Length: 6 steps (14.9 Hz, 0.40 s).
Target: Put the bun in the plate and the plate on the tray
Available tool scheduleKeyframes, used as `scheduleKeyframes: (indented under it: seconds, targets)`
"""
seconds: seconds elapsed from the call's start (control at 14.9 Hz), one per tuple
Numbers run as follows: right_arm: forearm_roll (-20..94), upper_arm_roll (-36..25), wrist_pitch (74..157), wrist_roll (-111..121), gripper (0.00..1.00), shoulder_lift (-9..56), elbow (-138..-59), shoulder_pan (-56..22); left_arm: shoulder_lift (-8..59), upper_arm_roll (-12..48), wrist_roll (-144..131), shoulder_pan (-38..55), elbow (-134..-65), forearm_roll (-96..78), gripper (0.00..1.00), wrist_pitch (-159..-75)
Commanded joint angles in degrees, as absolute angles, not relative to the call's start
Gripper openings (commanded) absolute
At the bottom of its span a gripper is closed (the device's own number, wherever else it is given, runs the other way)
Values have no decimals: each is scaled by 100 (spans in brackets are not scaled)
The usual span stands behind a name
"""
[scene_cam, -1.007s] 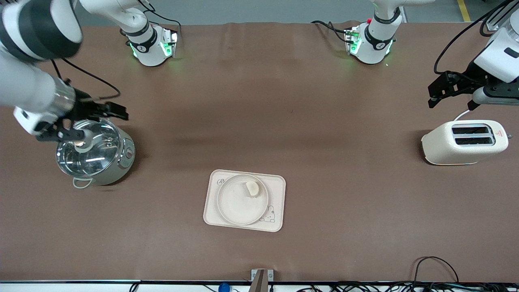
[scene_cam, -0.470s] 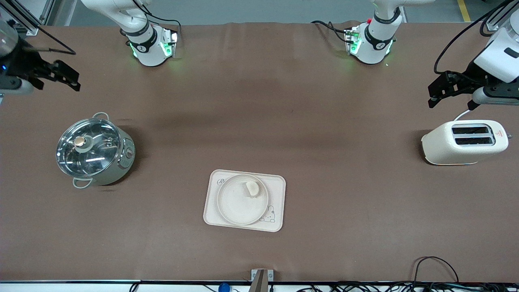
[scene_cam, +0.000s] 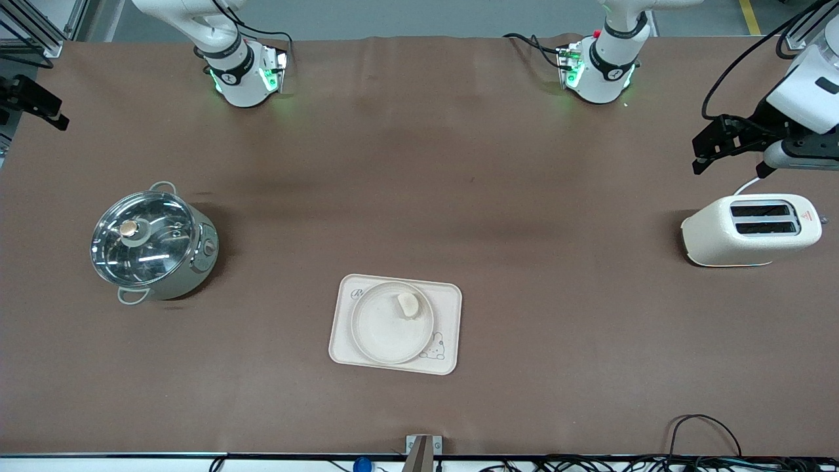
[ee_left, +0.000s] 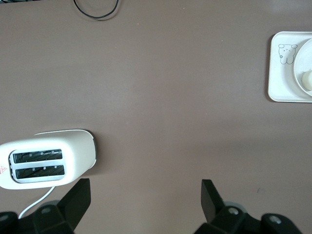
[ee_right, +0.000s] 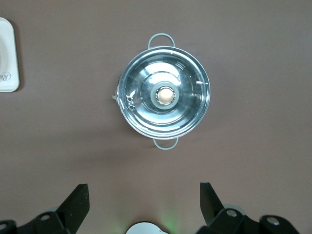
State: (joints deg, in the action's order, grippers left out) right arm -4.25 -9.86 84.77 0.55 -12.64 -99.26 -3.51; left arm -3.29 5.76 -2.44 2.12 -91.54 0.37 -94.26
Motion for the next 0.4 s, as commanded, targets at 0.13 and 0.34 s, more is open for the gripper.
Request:
scheduleKeyframes:
  seconds: [0.13,0.34]
  targets:
    - [-404,-879,8534,70,100,-1380,-10107,-290,-299,571,-185,167,-9035,123,100,-9308]
    - [-404,-791,8543,62,100,-1380,-10099,-308,-299,571,-202,149,-9035,132,100,-9308]
